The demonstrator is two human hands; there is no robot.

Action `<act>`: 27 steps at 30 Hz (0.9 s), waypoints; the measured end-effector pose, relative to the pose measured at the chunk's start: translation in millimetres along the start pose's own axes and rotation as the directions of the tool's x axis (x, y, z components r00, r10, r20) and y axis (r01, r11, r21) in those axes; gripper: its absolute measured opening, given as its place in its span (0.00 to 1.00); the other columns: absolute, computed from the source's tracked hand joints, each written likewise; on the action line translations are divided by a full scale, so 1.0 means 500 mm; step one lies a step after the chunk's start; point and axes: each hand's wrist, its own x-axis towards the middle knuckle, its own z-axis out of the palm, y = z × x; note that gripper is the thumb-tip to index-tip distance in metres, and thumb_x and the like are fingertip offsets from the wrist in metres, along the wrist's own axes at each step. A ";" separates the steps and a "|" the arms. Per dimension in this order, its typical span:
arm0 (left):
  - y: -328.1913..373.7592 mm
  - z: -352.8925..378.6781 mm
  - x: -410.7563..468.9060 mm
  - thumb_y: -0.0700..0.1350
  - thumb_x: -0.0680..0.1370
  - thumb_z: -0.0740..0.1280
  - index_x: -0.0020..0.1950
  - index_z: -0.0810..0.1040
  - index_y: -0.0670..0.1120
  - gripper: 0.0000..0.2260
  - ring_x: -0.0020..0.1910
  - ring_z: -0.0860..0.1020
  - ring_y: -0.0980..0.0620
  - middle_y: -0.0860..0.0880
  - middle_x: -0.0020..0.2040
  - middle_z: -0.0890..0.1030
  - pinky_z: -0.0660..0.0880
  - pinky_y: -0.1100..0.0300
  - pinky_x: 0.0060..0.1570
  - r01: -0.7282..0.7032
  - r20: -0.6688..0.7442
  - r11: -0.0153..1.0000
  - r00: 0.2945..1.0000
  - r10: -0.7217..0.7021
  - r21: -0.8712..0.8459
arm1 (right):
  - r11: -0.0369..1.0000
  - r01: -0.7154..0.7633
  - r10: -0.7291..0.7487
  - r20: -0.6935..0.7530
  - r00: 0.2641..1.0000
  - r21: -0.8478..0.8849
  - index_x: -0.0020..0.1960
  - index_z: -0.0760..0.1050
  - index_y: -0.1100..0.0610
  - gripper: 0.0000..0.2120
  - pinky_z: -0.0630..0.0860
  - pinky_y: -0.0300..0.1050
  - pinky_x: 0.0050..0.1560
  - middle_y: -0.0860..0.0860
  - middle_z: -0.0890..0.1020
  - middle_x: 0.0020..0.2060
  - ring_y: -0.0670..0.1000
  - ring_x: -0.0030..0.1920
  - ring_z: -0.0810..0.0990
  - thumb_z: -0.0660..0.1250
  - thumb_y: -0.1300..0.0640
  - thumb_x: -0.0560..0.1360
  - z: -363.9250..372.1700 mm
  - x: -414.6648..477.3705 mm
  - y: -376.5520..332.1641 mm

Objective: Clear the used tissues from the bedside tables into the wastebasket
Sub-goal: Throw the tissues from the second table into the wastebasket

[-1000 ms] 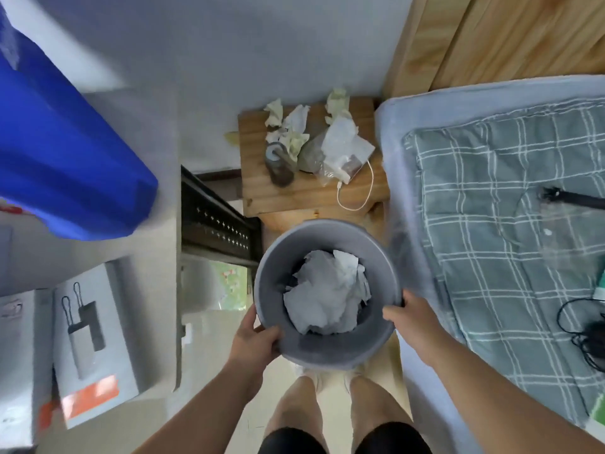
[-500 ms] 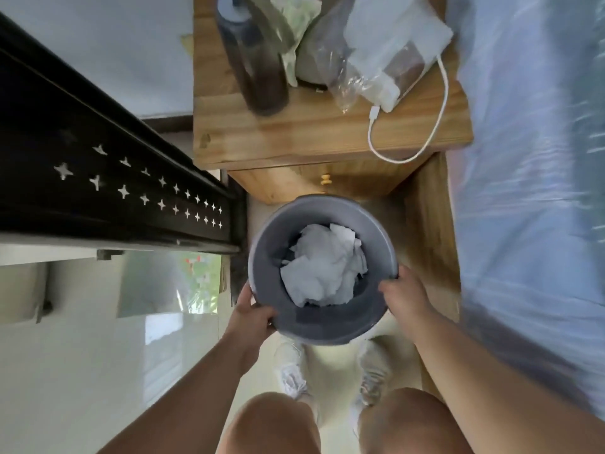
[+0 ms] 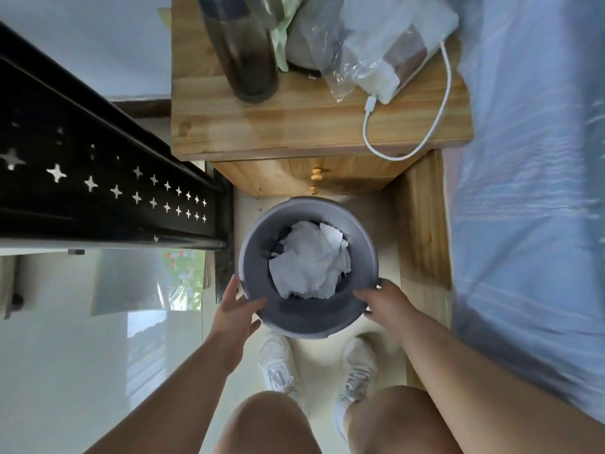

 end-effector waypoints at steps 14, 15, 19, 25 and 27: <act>0.285 0.025 -0.374 0.43 0.84 0.70 0.58 0.85 0.56 0.09 0.55 0.84 0.53 0.56 0.54 0.87 0.81 0.53 0.51 -0.155 0.060 0.973 0.987 0.146 0.172 | 0.909 0.315 -0.349 -0.086 0.933 -0.272 0.62 0.78 0.61 0.22 0.79 0.51 0.48 0.58 0.83 0.48 0.49 0.46 0.81 0.65 0.53 0.71 -0.100 -0.425 -0.329; 0.314 0.042 -0.383 0.43 0.84 0.70 0.59 0.85 0.54 0.08 0.54 0.84 0.52 0.55 0.52 0.87 0.81 0.52 0.52 -0.177 0.077 0.969 0.983 0.166 0.172 | 0.899 0.352 -0.385 -0.086 0.919 -0.262 0.64 0.78 0.55 0.23 0.82 0.54 0.53 0.52 0.85 0.51 0.51 0.50 0.83 0.64 0.51 0.70 -0.111 -0.439 -0.367; 0.406 0.133 -0.386 0.40 0.84 0.69 0.64 0.84 0.50 0.11 0.58 0.83 0.49 0.52 0.58 0.85 0.80 0.49 0.61 -0.265 0.173 0.947 0.957 0.234 0.181 | 0.807 0.528 -0.575 -0.151 0.804 -0.266 0.60 0.79 0.47 0.17 0.81 0.60 0.58 0.51 0.86 0.51 0.54 0.54 0.85 0.65 0.47 0.73 -0.158 -0.458 -0.495; 0.500 0.290 -0.335 0.42 0.83 0.69 0.74 0.75 0.52 0.19 0.46 0.80 0.71 0.57 0.56 0.81 0.73 0.76 0.50 -0.327 0.186 0.920 0.939 0.290 0.217 | 0.695 0.646 -0.719 -0.287 0.633 -0.315 0.60 0.80 0.51 0.11 0.79 0.40 0.49 0.48 0.84 0.50 0.43 0.43 0.80 0.71 0.53 0.78 -0.218 -0.381 -0.658; 0.529 0.333 -0.312 0.48 0.83 0.70 0.78 0.71 0.55 0.23 0.55 0.80 0.63 0.55 0.66 0.78 0.74 0.65 0.59 -0.291 0.112 0.933 0.955 0.273 0.211 | 0.694 0.632 -0.720 -0.307 0.623 -0.345 0.65 0.79 0.53 0.16 0.71 0.31 0.43 0.50 0.83 0.56 0.44 0.45 0.80 0.71 0.52 0.78 -0.234 -0.352 -0.693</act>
